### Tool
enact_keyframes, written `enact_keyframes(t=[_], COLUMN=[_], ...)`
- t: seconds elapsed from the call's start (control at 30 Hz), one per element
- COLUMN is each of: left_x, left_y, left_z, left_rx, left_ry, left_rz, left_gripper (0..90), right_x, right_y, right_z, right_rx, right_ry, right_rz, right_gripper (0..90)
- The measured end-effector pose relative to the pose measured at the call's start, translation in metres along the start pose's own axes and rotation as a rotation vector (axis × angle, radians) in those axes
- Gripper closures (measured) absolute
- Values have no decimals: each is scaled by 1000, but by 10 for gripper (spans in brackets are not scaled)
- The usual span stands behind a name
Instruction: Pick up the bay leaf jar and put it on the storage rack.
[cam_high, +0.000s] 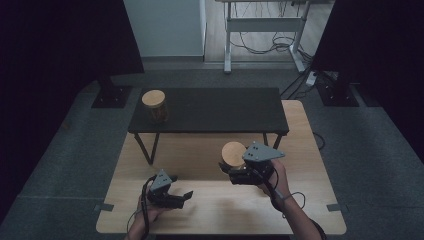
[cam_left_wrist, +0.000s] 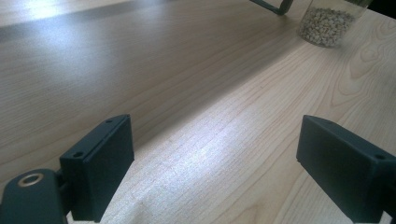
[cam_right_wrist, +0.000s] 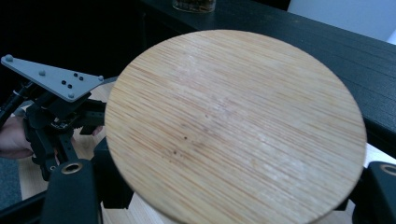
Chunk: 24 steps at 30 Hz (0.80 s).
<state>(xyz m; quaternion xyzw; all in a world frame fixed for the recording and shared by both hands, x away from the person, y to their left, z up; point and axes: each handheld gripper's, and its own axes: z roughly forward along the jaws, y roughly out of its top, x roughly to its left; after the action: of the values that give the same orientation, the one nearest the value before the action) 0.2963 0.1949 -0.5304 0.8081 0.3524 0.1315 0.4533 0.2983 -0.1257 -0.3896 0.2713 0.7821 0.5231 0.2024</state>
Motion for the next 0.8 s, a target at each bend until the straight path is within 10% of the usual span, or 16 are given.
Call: enact_keyframes(t=[0.8], left_x=[0], left_y=[0], left_z=[0], left_rx=[0], left_ry=[-2], left_rz=[2], left_gripper=[108], right_x=[-9], right_y=[21], right_z=[-1], right_rx=[-14], right_ry=[9], right_rz=[4], right_gripper=[247])
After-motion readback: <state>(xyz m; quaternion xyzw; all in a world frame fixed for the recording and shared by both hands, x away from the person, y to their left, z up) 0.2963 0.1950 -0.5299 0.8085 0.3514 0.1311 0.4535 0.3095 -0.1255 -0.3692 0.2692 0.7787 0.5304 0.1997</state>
